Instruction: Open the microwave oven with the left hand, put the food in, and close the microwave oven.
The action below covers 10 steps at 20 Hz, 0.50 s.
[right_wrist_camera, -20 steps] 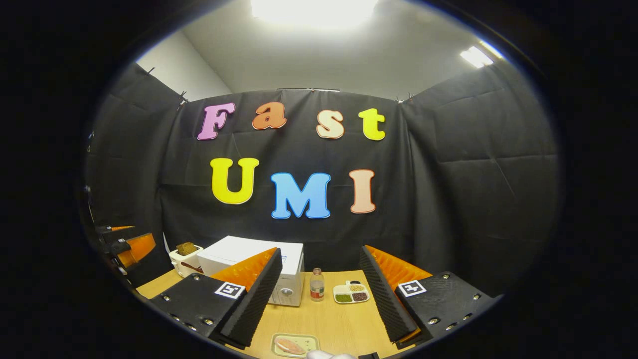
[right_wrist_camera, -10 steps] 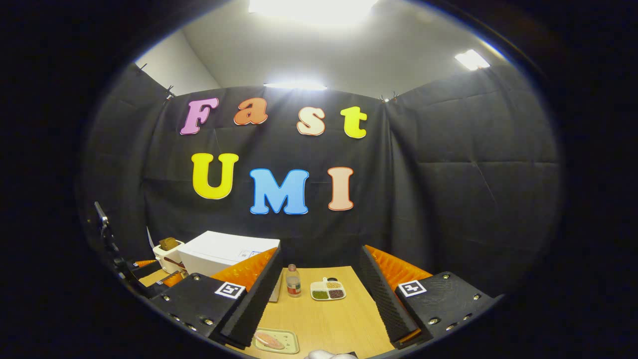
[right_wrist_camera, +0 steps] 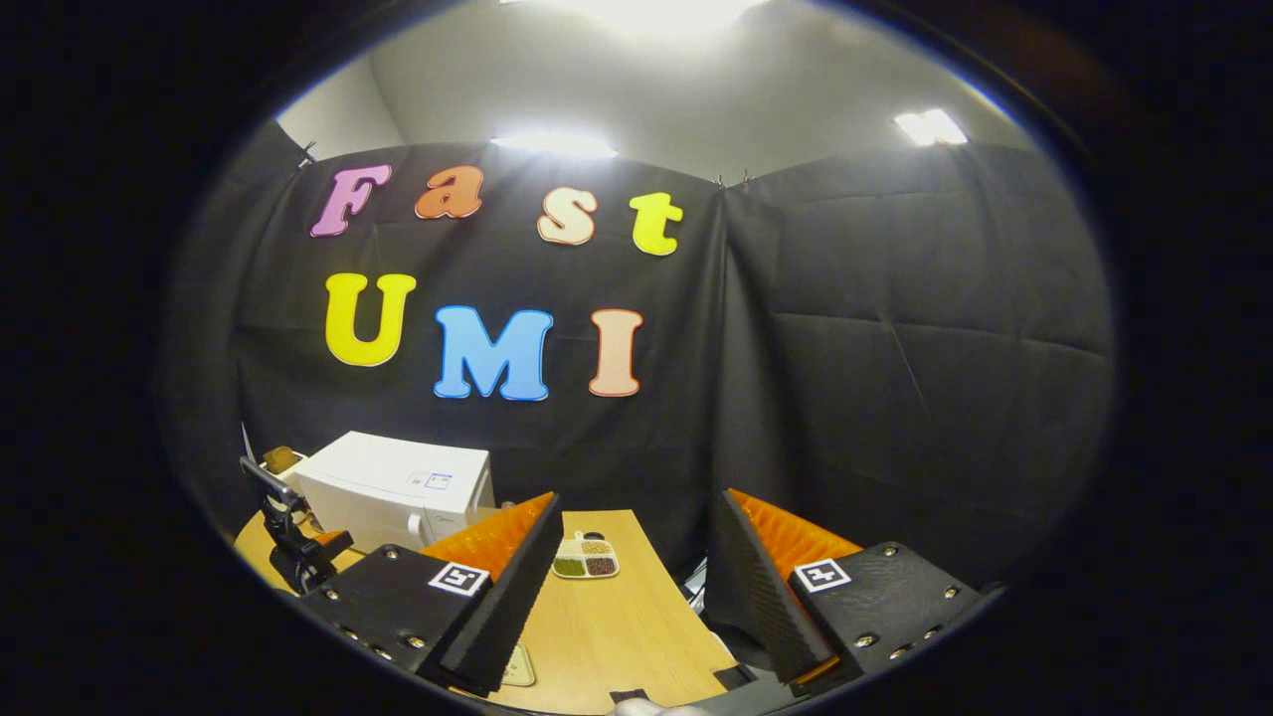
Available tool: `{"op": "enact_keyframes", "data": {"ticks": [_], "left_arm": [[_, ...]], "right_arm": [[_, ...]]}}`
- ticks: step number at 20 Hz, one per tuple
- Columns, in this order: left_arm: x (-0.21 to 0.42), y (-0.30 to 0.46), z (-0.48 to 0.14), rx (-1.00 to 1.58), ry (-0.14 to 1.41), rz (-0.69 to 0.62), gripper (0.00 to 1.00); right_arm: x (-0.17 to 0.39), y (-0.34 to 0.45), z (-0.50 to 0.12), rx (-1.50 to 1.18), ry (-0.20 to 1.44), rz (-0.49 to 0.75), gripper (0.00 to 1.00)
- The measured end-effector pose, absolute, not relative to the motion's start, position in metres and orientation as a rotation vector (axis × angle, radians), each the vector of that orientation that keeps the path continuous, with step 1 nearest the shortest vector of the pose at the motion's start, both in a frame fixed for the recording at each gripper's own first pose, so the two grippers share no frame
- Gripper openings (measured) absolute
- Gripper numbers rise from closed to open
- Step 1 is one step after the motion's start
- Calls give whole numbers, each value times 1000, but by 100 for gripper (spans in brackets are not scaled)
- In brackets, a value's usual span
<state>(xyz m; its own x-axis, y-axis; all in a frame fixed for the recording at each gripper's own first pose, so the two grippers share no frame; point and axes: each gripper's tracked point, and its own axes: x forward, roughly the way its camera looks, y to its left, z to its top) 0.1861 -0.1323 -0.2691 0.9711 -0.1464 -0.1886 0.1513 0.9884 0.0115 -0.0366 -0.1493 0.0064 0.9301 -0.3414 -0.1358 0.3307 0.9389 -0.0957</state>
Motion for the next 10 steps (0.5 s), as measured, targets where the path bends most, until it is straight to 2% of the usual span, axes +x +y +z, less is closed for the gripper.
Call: {"op": "enact_keyframes", "data": {"ticks": [1, 3, 4, 9, 10], "left_arm": [[199, -133, -279, 21, 196, -140, 99], [224, -132, -303, 22, 219, -122, 94], [238, -131, -313, 30, 229, -113, 97], [287, -141, -356, 49, 281, -115, 94], [291, -143, -359, 48, 285, -118, 99]], "right_arm": [[-37, -157, 8, -84, 149, -368, 96], [-37, -170, 12, -119, 143, -409, 95], [-35, -172, 11, -123, 151, -415, 95], [-20, -191, -8, -104, 205, -458, 95], [-18, -189, -11, -102, 218, -457, 95]]}}
